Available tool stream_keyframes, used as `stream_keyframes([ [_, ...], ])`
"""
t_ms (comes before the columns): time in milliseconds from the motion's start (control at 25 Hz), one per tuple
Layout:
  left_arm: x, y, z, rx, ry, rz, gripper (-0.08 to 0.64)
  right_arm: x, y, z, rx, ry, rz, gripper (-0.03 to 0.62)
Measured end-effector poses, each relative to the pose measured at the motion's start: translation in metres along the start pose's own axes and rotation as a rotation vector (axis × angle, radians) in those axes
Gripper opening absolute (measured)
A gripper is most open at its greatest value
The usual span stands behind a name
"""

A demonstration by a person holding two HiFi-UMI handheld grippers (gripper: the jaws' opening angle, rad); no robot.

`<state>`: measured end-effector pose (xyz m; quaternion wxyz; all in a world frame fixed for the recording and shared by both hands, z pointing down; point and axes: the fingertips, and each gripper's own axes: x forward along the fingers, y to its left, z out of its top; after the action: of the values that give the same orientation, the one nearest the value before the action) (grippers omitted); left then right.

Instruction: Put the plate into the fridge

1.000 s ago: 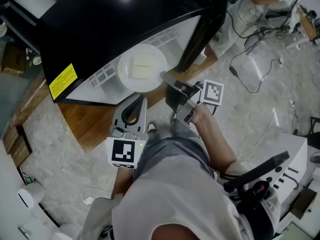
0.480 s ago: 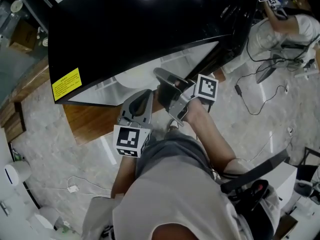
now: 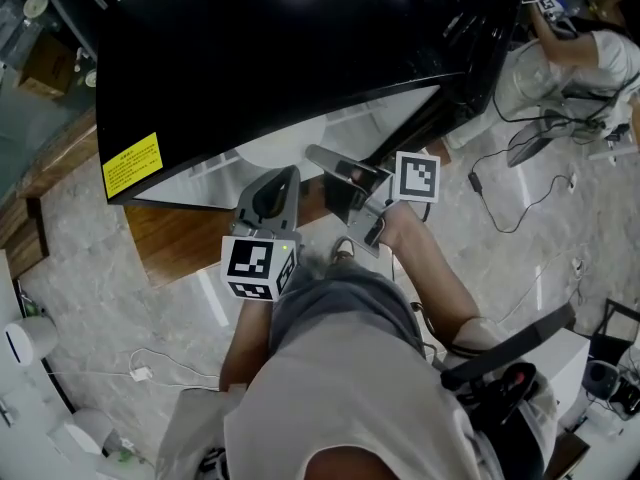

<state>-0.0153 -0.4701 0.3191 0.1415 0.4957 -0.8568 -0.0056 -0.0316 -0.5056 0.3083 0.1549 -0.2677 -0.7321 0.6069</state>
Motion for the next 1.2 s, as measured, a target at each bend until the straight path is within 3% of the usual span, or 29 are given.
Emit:
stream_keyframes([
  [280,-0.004,-0.003,-0.001,0.000,-0.013,0.008,0.020,0.008,-0.004,0.001,-0.090,0.052,-0.043,0.035],
  [400,-0.002,-0.007,0.003,-0.001,-0.026,0.014,0.020,0.014,0.017,-0.004,-0.045,0.071,0.028,0.175],
  [440,-0.001,-0.006,0.006,-0.004,-0.034,0.017,0.020,0.013,0.022,-0.007,-0.036,0.076,0.052,0.190],
  [560,0.004,0.001,0.016,-0.004,-0.051,0.021,0.020,0.005,0.025,-0.013,-0.085,0.056,0.065,0.189],
  [720,0.013,0.021,0.028,-0.005,-0.054,0.045,0.020,0.007,0.027,-0.004,-0.198,0.016,0.033,0.072],
  [800,0.015,0.024,0.031,-0.011,-0.057,0.054,0.020,0.004,0.021,0.004,-0.323,-0.005,-0.038,0.042],
  [1000,0.016,0.025,0.024,0.004,-0.054,0.063,0.020,0.007,-0.006,0.015,-0.898,0.035,-0.358,0.037],
  [1080,0.018,0.029,0.021,0.014,-0.043,0.062,0.020,0.017,-0.010,0.016,-1.009,0.047,-0.402,0.035],
  [1200,0.018,0.025,0.018,0.019,-0.031,0.063,0.020,0.019,-0.008,0.018,-1.067,0.036,-0.426,0.035],
])
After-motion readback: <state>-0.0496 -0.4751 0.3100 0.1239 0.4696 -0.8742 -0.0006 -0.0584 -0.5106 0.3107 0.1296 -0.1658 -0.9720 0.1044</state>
